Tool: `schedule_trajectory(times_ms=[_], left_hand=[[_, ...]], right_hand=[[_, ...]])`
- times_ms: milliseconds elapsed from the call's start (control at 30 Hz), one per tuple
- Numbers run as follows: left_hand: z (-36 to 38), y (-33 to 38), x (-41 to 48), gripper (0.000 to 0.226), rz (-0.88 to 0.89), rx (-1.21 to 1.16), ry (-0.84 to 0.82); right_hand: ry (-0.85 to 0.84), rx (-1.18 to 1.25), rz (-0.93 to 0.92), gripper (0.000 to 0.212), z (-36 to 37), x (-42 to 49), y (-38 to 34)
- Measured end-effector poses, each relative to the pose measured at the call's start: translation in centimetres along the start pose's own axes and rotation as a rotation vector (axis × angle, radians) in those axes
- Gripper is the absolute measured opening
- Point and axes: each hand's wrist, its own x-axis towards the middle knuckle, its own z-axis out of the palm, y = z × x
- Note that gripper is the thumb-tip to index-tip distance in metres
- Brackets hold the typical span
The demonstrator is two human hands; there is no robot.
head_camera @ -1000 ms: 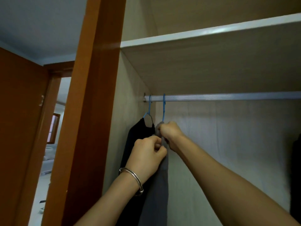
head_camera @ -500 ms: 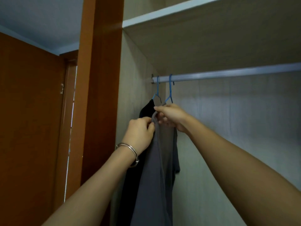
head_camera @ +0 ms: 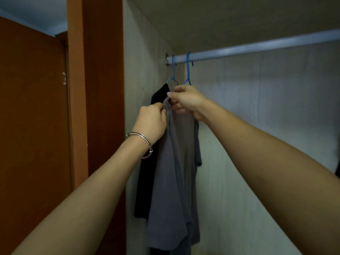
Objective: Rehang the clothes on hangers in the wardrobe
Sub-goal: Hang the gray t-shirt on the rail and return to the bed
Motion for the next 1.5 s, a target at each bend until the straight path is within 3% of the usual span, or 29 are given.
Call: schedule_trajectory(times_ms=[200, 300, 400, 500, 533, 600, 667, 767, 867, 1000, 1133, 1200, 1300, 1400, 1500], left_hand=[[0.9, -0.9, -6.0, 0.043, -0.137, -0.188, -0.077], [1.3, -1.9, -11.9, 0.041, -0.199, -0.261, -0.157], [1.9, -3.7, -20.0, 0.034, -0.300, -0.248, -0.345], [1.9, -5.6, -29.0, 0.029, -0.430, -0.212, -0.561], [1.6, -6.3, -32.2, 0.027, -0.489, -0.184, -0.629], [0.9, -7.7, -38.8, 0.026, -0.637, -0.105, -0.777], [-0.3, -8.8, -45.6, 0.028, -0.815, -0.065, -0.898], [-3.6, -9.1, -54.8, 0.021, -1.099, -0.053, -1.080], [-8.4, -8.6, -62.8, 0.027, -1.391, 0.005, -1.152], [-14.5, -7.6, -71.4, 0.011, -1.784, -0.057, -0.975], [-18.7, -8.0, -76.5, 0.014, -2.140, -0.135, -0.632], [-20.1, -9.0, -77.8, 0.003, -2.249, -0.197, -0.430], [-22.0, -11.6, -77.4, 0.015, -2.324, -0.269, -0.187], [-23.3, -14.2, -77.4, 0.014, -2.311, -0.236, -0.189], [-24.2, -15.9, -76.7, 0.018, -2.352, -0.206, -0.080]], right_hand=[[0.025, 0.022, -0.030, 0.041, 0.6, -4.3, 5.1], [0.073, 0.006, -0.053, 0.038, 1.5, -8.5, 9.4], [-0.003, 0.021, 0.063, 0.031, 3.0, -14.4, 15.9], [-0.083, 0.006, 0.238, 0.002, 4.5, -20.9, 23.0], [-0.119, -0.050, 0.317, 0.005, 5.1, -23.2, 25.3], [-0.244, -0.166, 0.484, 0.029, 6.4, -28.6, 29.7], [-0.438, -0.247, 0.611, 0.038, 7.6, -34.0, 33.3], [-0.718, -0.341, 0.789, 0.034, 9.6, -41.1, 36.6], [-0.938, -0.387, 0.886, 0.020, 11.5, -46.4, 37.7], [-1.168, -0.416, 1.003, 0.035, 15.4, -49.9, 37.6], [-1.241, -0.412, 1.072, 0.017, 20.7, -50.5, 36.4], [-1.282, -0.459, 1.073, 0.013, 23.8, -50.1, 35.7], [-1.328, -0.510, 1.007, 0.033, 28.6, -48.6, 34.3], [-1.350, -0.527, 0.870, 0.037, 33.4, -46.8, 32.8], [-1.407, -0.566, 0.753, 0.034, 38.1, -45.4, 32.5]])
